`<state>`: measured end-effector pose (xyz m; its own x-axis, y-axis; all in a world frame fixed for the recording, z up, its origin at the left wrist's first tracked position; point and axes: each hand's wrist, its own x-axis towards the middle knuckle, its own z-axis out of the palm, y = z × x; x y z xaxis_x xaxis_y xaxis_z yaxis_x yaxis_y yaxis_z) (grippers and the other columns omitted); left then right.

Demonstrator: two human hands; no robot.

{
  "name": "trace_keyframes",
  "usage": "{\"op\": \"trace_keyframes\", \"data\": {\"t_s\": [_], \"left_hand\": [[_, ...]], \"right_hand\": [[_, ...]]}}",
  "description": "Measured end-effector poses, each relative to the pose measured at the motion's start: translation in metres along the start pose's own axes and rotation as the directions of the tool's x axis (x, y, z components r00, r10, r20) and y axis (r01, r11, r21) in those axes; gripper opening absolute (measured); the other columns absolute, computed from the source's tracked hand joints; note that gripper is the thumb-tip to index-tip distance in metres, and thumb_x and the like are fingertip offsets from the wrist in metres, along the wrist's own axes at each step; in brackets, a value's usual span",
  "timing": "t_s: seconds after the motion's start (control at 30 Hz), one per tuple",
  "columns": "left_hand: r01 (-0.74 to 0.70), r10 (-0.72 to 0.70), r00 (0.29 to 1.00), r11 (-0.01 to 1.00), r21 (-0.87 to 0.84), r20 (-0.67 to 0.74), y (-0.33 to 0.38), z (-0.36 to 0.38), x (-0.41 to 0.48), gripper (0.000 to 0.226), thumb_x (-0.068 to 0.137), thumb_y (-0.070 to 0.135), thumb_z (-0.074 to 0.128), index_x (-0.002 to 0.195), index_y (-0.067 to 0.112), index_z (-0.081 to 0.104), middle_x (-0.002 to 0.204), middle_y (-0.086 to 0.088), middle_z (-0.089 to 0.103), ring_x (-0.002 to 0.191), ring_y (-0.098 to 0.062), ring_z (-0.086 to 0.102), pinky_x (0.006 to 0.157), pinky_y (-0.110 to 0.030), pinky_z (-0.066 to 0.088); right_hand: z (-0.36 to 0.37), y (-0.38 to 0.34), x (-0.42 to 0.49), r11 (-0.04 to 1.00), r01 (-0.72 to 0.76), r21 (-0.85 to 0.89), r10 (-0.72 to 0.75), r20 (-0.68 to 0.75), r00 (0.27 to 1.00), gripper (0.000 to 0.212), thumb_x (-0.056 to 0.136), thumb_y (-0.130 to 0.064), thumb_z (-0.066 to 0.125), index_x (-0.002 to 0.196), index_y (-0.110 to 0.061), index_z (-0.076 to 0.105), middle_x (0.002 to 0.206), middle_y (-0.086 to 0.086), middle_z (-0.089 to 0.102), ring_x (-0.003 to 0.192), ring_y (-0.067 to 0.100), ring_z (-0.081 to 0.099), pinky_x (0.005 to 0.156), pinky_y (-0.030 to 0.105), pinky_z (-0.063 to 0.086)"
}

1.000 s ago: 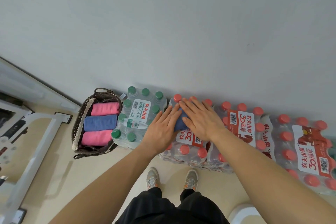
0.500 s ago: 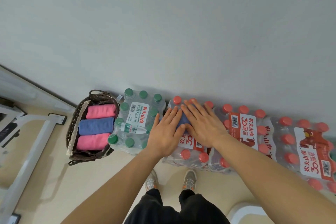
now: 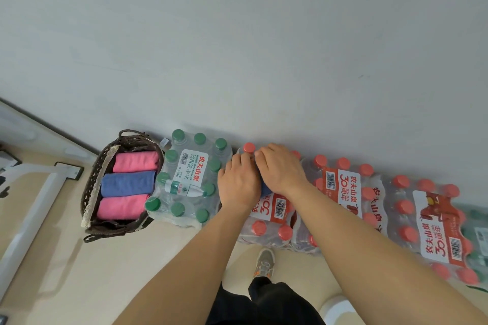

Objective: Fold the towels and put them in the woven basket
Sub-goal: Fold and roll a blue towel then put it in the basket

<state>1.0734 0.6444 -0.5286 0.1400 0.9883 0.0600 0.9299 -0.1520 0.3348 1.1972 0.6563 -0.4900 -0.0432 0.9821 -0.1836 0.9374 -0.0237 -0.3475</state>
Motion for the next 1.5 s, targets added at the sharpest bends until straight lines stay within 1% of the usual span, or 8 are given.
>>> {"op": "trace_keyframes", "data": {"t_s": [0.17, 0.37, 0.73, 0.93, 1.03, 1.13, 1.37, 1.5], "left_hand": [[0.031, -0.031, 0.999, 0.999, -0.01, -0.026, -0.001, 0.002, 0.001, 0.013, 0.094, 0.027, 0.046, 0.091, 0.017, 0.055, 0.083, -0.001, 0.061, 0.072, -0.026, 0.061, 0.061, -0.037, 0.044], [0.069, -0.07, 0.998, 0.997, -0.025, -0.006, -0.006, 0.011, 0.004, 0.034, 0.098, 0.034, 0.027, 0.094, 0.016, 0.055, 0.093, -0.004, 0.057, 0.079, -0.027, 0.056, 0.06, -0.038, 0.045], [0.126, -0.126, 0.992, 0.992, 0.006, 0.018, 0.002, 0.003, -0.001, 0.038, 0.099, 0.04, 0.023, 0.095, 0.016, 0.053, 0.09, -0.004, 0.057, 0.077, -0.028, 0.059, 0.06, -0.038, 0.046], [-0.028, -0.015, 0.986, 0.968, 0.251, 0.167, -0.008, -0.01, -0.002, 0.054, 0.101, 0.042, 0.006, 0.089, 0.019, 0.052, 0.083, -0.003, 0.057, 0.066, -0.029, 0.056, 0.058, -0.036, 0.026], [-0.032, -0.004, 0.99, 0.965, 0.259, 0.137, -0.014, -0.026, -0.008, 0.043, 0.095, 0.042, 0.033, 0.066, 0.019, 0.055, 0.054, -0.004, 0.057, 0.044, -0.025, 0.053, 0.056, -0.034, 0.024], [-0.1, 0.065, 0.989, 0.954, 0.284, 0.13, -0.023, -0.049, -0.011, 0.055, 0.093, 0.042, 0.038, 0.047, 0.017, 0.053, 0.042, -0.004, 0.054, 0.039, -0.024, 0.052, 0.059, -0.033, 0.033], [-0.273, 0.303, 0.953, 0.853, 0.446, 0.005, -0.129, -0.104, -0.018, 0.031, 0.083, 0.018, 0.045, 0.054, 0.017, 0.056, 0.043, 0.001, 0.051, 0.037, -0.021, 0.049, 0.053, -0.027, 0.024], [-0.269, 0.202, 0.959, 0.873, 0.408, 0.199, -0.215, -0.143, -0.023, 0.03, 0.089, 0.03, 0.05, 0.065, 0.017, 0.064, 0.054, -0.002, 0.059, 0.045, -0.026, 0.058, 0.047, -0.026, 0.03]], "right_hand": [[0.017, 0.015, 0.013, 0.983, 0.053, -0.176, -0.05, 0.017, 0.999, 0.04, 0.102, -0.037, 0.024, 0.095, -0.02, 0.058, 0.101, 0.001, 0.062, 0.092, 0.02, 0.052, 0.085, 0.035, 0.044], [0.036, 0.024, 0.01, 0.977, 0.033, -0.211, -0.057, -0.109, 0.992, 0.032, 0.1, -0.036, 0.029, 0.088, -0.023, 0.055, 0.093, -0.001, 0.056, 0.085, 0.019, 0.051, 0.075, 0.038, 0.045], [0.03, 0.019, 0.004, 0.967, 0.029, -0.252, -0.042, -0.048, 0.998, 0.03, 0.101, -0.037, 0.031, 0.091, -0.023, 0.055, 0.099, 0.0, 0.056, 0.091, 0.021, 0.051, 0.078, 0.037, 0.041], [0.018, 0.013, -0.007, 0.967, 0.063, -0.248, -0.066, -0.003, 0.998, 0.038, 0.104, -0.041, 0.028, 0.1, -0.018, 0.059, 0.104, 0.003, 0.063, 0.089, 0.022, 0.06, 0.074, 0.036, 0.044], [0.01, 0.008, -0.017, 0.971, 0.049, -0.234, -0.042, 0.035, 0.998, 0.041, 0.104, -0.044, 0.029, 0.102, -0.014, 0.057, 0.096, 0.009, 0.066, 0.081, 0.028, 0.063, 0.062, 0.036, 0.043], [0.001, -0.01, -0.023, 0.98, 0.062, -0.189, -0.052, 0.058, 0.997, 0.037, 0.103, -0.042, 0.032, 0.101, -0.014, 0.056, 0.093, 0.011, 0.067, 0.08, 0.032, 0.064, 0.059, 0.035, 0.038], [0.013, -0.118, -0.008, 0.973, 0.172, -0.152, -0.163, 0.069, 0.984, 0.04, 0.104, -0.028, 0.031, 0.093, -0.009, 0.065, 0.099, 0.015, 0.068, 0.09, 0.034, 0.064, 0.071, 0.038, 0.045], [0.038, -0.208, 0.003, 0.968, 0.202, -0.151, -0.187, 0.11, 0.976, 0.04, 0.105, -0.028, 0.027, 0.096, -0.014, 0.062, 0.093, 0.014, 0.065, 0.089, 0.036, 0.064, 0.068, 0.038, 0.045]]}}
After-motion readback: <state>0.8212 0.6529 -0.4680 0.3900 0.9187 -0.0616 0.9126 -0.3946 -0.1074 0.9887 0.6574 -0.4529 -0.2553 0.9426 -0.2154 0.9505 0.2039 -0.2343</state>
